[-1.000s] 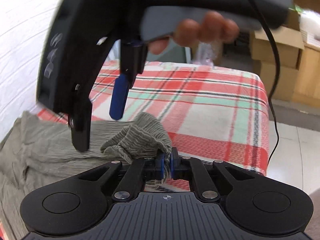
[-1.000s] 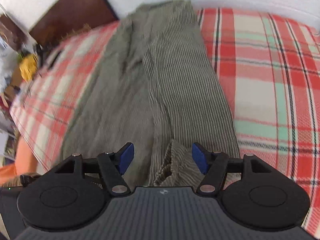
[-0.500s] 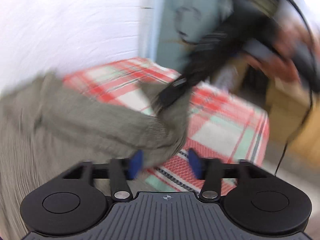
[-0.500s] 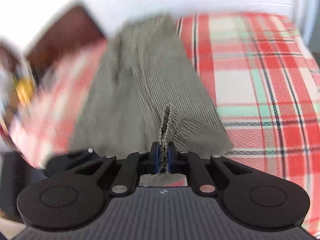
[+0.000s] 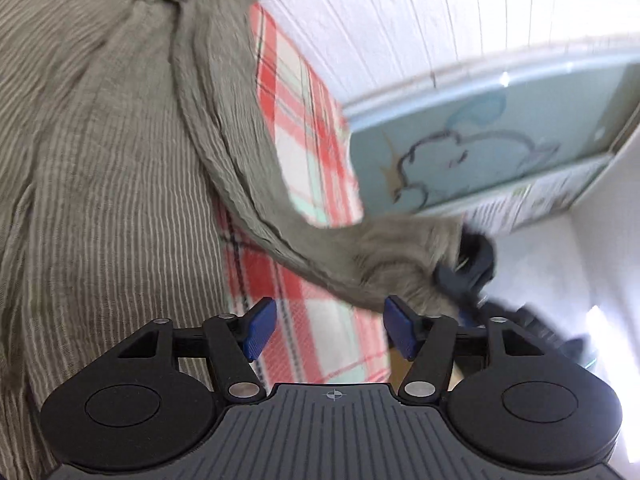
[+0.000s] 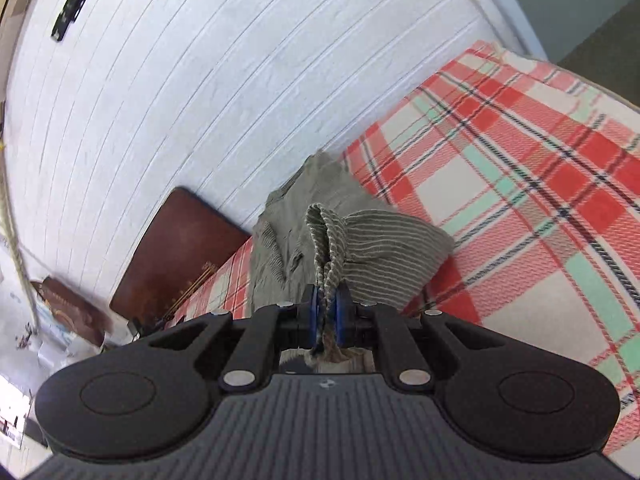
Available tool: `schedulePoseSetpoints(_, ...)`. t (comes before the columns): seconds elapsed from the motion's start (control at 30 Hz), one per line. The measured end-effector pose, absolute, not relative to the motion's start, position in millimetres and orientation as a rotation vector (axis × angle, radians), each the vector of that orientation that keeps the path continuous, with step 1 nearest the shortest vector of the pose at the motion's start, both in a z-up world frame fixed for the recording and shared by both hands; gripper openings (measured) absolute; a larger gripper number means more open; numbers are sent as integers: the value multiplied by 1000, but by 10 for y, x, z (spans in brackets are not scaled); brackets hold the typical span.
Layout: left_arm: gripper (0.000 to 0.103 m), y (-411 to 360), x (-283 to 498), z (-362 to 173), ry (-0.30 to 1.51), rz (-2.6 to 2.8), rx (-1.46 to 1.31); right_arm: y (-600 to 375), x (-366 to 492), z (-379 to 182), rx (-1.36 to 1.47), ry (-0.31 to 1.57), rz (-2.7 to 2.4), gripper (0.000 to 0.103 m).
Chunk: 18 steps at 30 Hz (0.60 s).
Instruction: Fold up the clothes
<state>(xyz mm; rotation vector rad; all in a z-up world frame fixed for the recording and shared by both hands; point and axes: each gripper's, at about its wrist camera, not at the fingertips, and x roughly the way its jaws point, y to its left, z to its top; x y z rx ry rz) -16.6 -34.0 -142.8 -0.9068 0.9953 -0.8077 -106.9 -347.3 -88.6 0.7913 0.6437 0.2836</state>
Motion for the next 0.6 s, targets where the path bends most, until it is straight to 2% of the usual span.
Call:
schedulePoseSetpoints(0.33,77,-441,-68,-1524,1001,-750,-1052,-3359,-1184,-1015,869,629,335,11)
schedulePoseSetpoints(0.43,75,-565,28,-1512,992,-737,-1022,-3328,-1247,-1047,896,622,341,12)
schedulePoseSetpoints(0.5,46,-615,81,-1502,987,-725,-984,-3312,-1281,-1072,903,619,351,12)
schedulePoseSetpoints(0.53,21,-622,106,-1492,985,-733,-969,-3299,-1304,-1085,901,619,355,12)
schedulePoseSetpoints(0.57,15,-610,125,-1463,977,-735,-949,-3282,-1331,-1099,898,622,358,13)
schedulePoseSetpoints(0.6,14,-580,138,-1415,964,-733,-924,-3259,-1353,-1118,897,631,365,13)
